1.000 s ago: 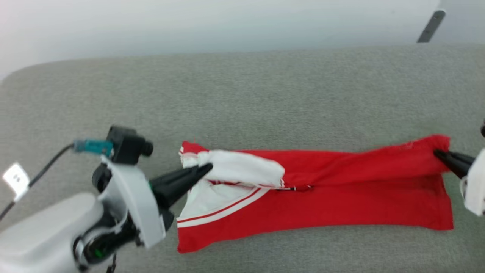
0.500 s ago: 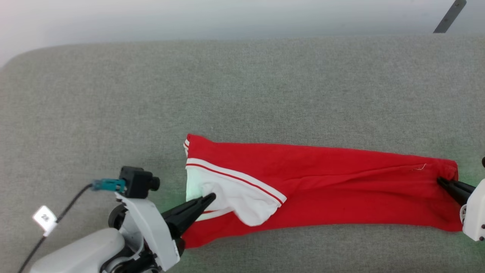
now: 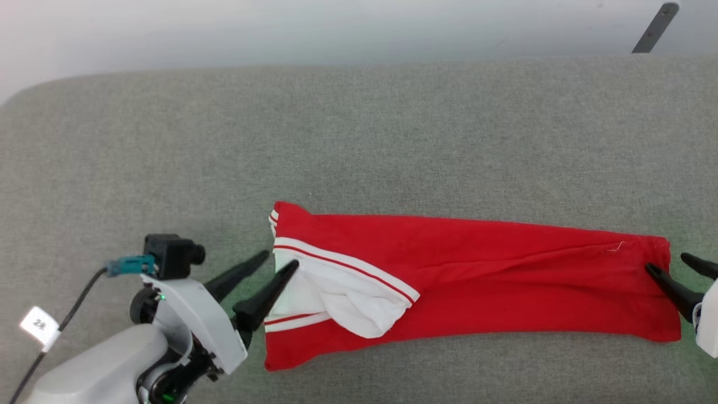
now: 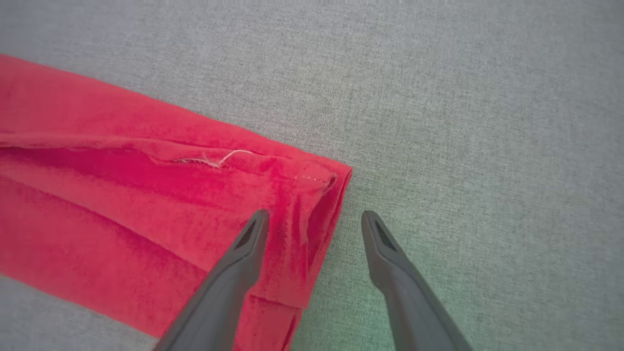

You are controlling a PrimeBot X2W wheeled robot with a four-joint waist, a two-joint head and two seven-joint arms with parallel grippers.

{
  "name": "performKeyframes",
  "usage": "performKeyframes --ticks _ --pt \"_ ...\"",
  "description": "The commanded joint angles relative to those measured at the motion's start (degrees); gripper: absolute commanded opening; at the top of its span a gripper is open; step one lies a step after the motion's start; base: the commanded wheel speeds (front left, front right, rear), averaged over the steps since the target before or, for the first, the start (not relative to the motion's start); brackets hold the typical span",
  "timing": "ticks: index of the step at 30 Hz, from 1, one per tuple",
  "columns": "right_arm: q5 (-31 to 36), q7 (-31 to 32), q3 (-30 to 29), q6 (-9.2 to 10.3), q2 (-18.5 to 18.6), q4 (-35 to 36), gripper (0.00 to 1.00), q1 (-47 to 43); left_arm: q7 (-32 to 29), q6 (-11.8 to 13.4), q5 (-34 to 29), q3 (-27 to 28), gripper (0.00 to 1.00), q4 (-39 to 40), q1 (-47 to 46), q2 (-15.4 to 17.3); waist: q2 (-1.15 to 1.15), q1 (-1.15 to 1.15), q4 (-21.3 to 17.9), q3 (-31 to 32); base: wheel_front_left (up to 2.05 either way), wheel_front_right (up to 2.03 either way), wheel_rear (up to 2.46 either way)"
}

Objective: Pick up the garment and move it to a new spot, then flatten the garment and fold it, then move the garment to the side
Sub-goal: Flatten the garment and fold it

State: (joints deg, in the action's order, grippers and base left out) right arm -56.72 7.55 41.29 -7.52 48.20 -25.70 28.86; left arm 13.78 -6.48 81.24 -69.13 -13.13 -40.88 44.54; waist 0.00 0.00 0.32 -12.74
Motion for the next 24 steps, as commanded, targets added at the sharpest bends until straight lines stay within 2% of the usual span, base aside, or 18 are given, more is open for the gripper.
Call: performKeyframes --ticks 1,4,8,10,13,19,24 --pt "-0.7 0.0 -0.8 0.06 0.4 0.4 1.00 -1.3 0.7 1.0 -1.1 1.1 1.00 0.3 1.3 -0.4 0.00 0.00 0.4 0.7 0.00 0.00 0.00" --pt "-2.3 1.5 -2.6 0.06 1.3 0.4 1.00 -3.1 1.3 3.7 -2.5 5.2 1.00 0.9 3.6 -1.3 0.00 0.00 1.1 1.2 0.00 0.00 0.00" --pt "-5.8 5.3 -5.5 0.06 0.9 -1.4 1.00 -5.5 1.3 6.1 -7.0 15.3 1.00 1.4 10.2 -5.3 0.00 0.00 2.6 1.6 0.00 0.00 0.00" --pt "-7.1 7.2 -6.8 0.05 0.3 -2.6 1.00 -6.5 1.3 6.3 -10.4 19.1 1.00 0.9 13.3 -7.4 0.00 0.00 3.8 1.8 0.00 0.00 0.00" --pt "-8.0 8.6 -7.7 0.05 0.2 -3.3 1.00 -7.3 1.3 6.3 -14.2 21.2 1.00 -0.3 15.7 -9.5 0.00 0.00 5.2 1.8 0.00 0.00 0.00" --pt "-10.2 12.9 -10.6 0.05 -0.6 -4.7 1.00 -9.4 1.3 4.3 -23.1 28.4 1.00 -4.6 20.5 -16.0 0.00 0.00 9.0 2.0 0.00 0.00 0.00" --pt "-10.3 17.2 -12.2 0.02 -2.0 -6.3 1.00 -10.8 1.3 4.0 -33.9 35.8 1.00 -5.4 23.7 -20.2 0.00 0.00 11.1 2.6 0.00 0.00 0.00"
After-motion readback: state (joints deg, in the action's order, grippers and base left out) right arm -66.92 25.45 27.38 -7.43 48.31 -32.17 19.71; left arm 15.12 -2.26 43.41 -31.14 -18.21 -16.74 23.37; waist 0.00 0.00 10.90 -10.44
